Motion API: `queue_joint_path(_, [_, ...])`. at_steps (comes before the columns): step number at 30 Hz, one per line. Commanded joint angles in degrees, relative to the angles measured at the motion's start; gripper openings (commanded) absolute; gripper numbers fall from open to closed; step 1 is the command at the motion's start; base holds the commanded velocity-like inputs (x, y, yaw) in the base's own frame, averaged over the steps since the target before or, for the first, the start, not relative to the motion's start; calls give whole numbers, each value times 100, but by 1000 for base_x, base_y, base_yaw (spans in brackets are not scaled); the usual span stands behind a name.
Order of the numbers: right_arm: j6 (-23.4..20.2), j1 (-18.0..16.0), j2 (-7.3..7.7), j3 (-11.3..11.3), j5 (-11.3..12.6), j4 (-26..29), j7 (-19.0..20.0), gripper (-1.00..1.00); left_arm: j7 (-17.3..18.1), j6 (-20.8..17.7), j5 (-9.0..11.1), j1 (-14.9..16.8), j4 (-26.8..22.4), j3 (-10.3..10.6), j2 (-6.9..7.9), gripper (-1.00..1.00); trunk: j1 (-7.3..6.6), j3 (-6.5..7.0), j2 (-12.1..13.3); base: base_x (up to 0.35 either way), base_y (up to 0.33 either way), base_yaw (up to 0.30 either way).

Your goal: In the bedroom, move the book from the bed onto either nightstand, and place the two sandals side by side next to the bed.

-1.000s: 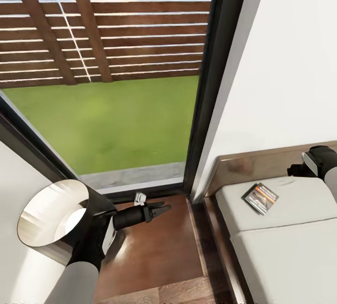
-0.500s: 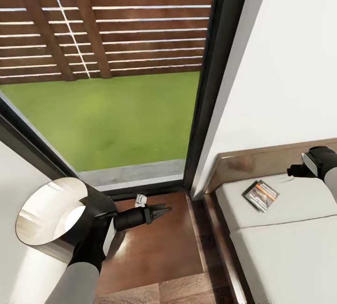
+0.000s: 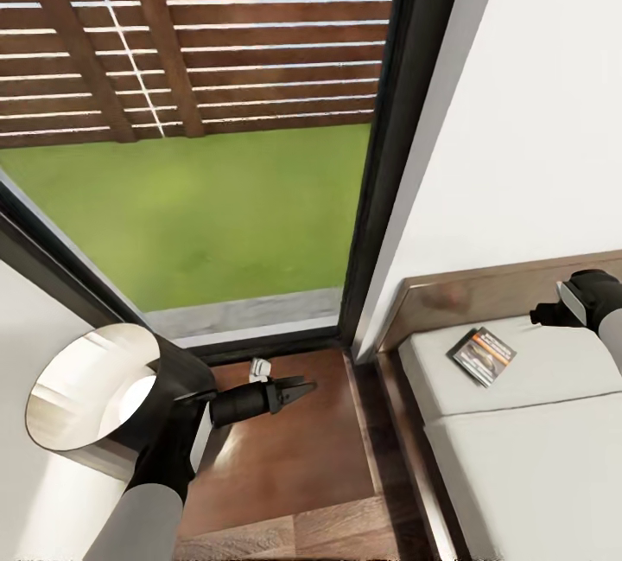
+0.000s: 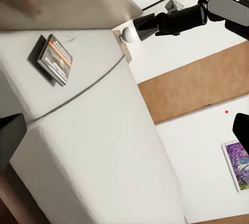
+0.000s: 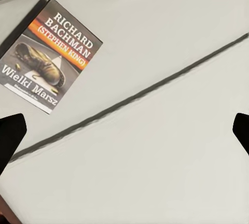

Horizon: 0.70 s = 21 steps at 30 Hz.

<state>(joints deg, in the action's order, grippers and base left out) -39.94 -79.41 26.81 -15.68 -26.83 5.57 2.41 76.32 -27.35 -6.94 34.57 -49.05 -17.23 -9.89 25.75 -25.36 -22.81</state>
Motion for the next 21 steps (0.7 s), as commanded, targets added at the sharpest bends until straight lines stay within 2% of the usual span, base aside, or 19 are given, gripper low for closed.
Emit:
queue_joint_path(1, [-23,-4,0,-41,-60,3,24,100,50,-60,-59,6,-8,-35,-10,100,3,-19,-11,0,0,0])
queue_joint_path(21, [-23,-3,0,-41,-60,16,23,100,50,-60,-56,6,1,-35,-10,100,3,-199,-11,0,0,0])
